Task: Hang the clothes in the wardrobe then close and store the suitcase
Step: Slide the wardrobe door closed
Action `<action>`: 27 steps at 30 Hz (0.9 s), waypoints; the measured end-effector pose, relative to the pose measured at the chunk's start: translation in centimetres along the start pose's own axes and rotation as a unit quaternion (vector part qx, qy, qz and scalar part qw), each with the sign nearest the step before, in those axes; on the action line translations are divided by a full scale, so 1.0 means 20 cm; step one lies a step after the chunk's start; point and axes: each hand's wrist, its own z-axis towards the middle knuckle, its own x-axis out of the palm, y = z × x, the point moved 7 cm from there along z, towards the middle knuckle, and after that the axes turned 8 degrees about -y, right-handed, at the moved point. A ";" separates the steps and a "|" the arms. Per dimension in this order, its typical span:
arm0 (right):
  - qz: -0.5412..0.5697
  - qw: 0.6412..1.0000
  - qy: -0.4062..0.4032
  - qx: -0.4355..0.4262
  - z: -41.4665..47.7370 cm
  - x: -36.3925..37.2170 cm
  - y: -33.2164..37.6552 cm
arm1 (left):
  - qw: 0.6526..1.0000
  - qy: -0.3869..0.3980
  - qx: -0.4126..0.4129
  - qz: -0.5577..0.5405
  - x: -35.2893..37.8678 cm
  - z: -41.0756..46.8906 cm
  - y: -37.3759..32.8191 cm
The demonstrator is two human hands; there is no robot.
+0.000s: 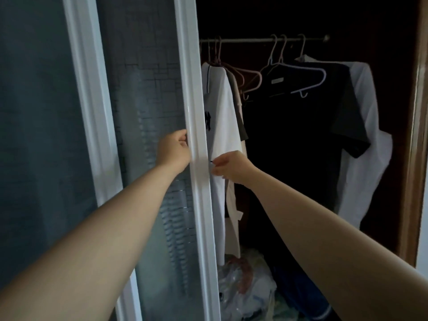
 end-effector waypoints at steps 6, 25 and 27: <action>-0.002 1.000 0.012 0.020 -0.03 0.18 -0.09 | 0.986 0.083 -0.053 -0.136 0.02 0.02 0.06; 0.126 0.983 -0.019 0.132 -0.05 -0.13 -0.44 | 0.946 0.236 -0.037 -0.220 0.48 -0.06 -0.15; 0.113 0.984 -0.032 0.135 -0.05 -0.20 -0.49 | 0.943 0.245 -0.035 -0.225 0.56 -0.07 -0.21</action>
